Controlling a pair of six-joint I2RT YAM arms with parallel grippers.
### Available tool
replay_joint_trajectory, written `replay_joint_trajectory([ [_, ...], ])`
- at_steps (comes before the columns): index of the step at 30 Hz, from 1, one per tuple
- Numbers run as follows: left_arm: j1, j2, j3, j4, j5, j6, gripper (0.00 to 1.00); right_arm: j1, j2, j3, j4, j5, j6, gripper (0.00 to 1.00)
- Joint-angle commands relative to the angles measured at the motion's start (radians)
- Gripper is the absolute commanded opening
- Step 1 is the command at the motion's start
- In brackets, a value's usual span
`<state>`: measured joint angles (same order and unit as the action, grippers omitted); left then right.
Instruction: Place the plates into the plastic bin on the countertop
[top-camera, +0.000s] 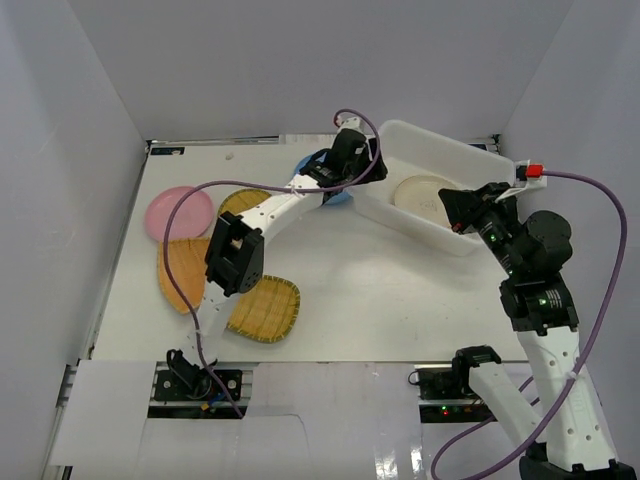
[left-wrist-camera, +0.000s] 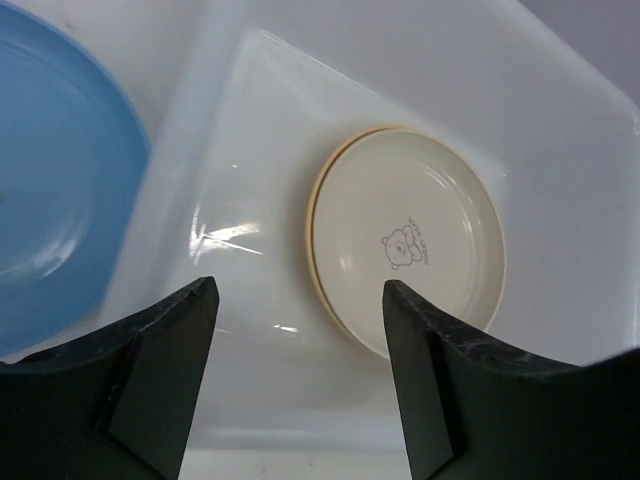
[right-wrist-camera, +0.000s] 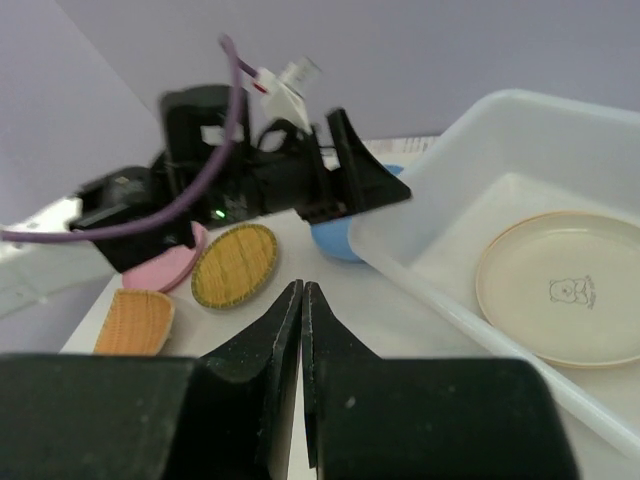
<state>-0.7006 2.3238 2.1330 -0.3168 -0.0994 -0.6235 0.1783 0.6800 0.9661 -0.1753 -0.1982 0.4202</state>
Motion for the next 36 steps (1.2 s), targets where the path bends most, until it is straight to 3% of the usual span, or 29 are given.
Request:
replay_joint_trajectory([
  [1,0.105,-0.222,-0.14,0.027,-0.082,0.003,0.77,0.01,0.023,-0.02,0.045,-0.041,0.002,0.08],
  [6,0.252,-0.382,-0.549,0.145,-0.069,-0.077,0.71,0.026,0.076,-0.05,0.066,-0.087,-0.003,0.09],
  [8,0.271,-0.385,-0.594,0.151,-0.06,-0.079,0.7,0.041,0.098,-0.059,0.074,-0.105,-0.003,0.09],
  [23,0.306,-0.133,-0.502,0.186,0.038,-0.039,0.69,0.378,0.294,-0.056,0.112,0.078,-0.066,0.14],
  [27,0.306,-0.087,-0.464,0.177,0.037,-0.032,0.63,0.443,0.343,-0.043,0.125,0.098,-0.072,0.17],
  [28,0.306,-0.081,-0.456,0.174,0.035,-0.03,0.6,0.451,0.351,-0.038,0.125,0.1,-0.074,0.18],
  [30,0.311,-0.069,-0.441,0.168,0.035,-0.031,0.32,0.463,0.369,-0.032,0.126,0.109,-0.078,0.26],
  [32,0.317,-0.075,-0.44,0.171,0.043,-0.038,0.12,0.474,0.385,-0.023,0.125,0.111,-0.081,0.36],
  [33,0.319,-0.083,-0.435,0.171,0.046,-0.038,0.0,0.477,0.392,-0.021,0.125,0.111,-0.081,0.48],
  [36,0.323,-0.151,-0.439,0.183,0.056,-0.022,0.0,0.487,0.424,-0.027,0.152,0.115,-0.06,0.61],
])
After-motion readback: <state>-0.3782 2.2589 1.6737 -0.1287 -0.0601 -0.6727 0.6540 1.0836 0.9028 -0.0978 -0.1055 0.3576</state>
